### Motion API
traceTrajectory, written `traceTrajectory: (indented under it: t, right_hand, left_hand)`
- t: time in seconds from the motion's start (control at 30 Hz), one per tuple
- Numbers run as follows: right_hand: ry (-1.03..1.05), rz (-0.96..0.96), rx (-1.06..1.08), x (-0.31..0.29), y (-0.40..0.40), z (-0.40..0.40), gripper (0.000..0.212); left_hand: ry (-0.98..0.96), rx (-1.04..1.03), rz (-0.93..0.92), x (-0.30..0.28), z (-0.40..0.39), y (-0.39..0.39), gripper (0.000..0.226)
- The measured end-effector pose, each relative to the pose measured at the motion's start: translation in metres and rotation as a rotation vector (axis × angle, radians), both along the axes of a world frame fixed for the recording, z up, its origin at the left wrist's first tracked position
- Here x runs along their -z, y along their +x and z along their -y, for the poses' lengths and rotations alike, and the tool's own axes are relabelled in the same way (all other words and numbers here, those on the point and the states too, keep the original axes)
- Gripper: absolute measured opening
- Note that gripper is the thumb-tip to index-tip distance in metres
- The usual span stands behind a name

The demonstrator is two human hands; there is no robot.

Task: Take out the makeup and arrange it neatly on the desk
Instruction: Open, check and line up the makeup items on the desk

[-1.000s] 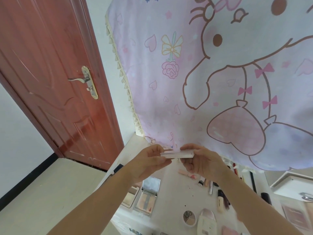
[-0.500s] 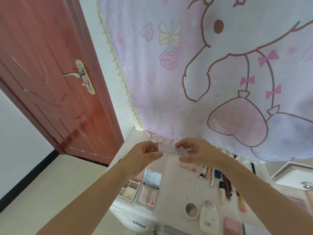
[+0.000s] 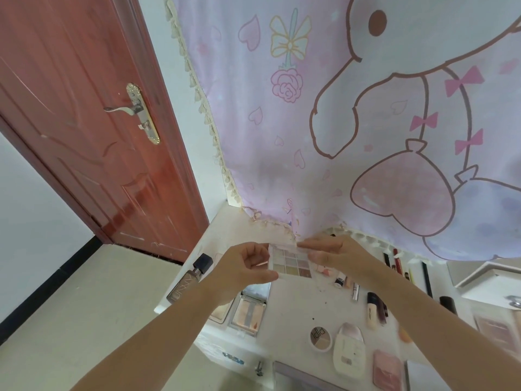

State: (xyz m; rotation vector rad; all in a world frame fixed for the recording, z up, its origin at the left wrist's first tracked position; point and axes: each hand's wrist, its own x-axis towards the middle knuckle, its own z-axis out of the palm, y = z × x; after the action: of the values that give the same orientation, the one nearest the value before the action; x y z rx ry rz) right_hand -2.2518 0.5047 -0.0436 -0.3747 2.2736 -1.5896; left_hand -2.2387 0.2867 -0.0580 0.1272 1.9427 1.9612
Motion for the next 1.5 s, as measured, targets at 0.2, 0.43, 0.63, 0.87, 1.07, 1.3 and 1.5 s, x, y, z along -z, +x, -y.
traceTrajectory:
  t: [0.2,0.43,0.63,0.87,1.07,1.3,1.5]
  right_hand:
    - [-0.141,0.242,0.072,0.018,-0.008,0.004,0.023]
    - [0.167,0.193,0.195,0.084,-0.003,0.017,0.032]
    - [0.442,0.095,0.126,0.136,0.008,0.022,0.032]
    - [0.431,0.127,0.158,0.152,0.004,0.026,0.026]
    - [0.376,0.164,0.181,0.162,-0.007,0.025,0.025]
    - [0.445,0.168,0.247,0.165,-0.005,0.019,0.032]
    - [1.007,0.052,-0.169,0.170,0.044,0.002,0.066]
  left_hand:
    - [-0.037,0.029,0.118,0.022,0.003,0.003,0.033]
    - [-0.385,-0.028,0.168,0.078,0.005,0.024,0.040]
    - [-0.740,-0.035,0.131,0.133,-0.011,0.052,0.032]
    - [-0.887,-0.119,0.126,0.155,-0.020,0.058,0.027]
    - [-1.013,-0.059,0.068,0.159,-0.026,0.060,0.022]
    - [-1.055,-0.046,0.054,0.160,-0.029,0.060,0.015]
    - [-1.095,-0.044,-0.035,0.162,-0.018,0.068,0.021]
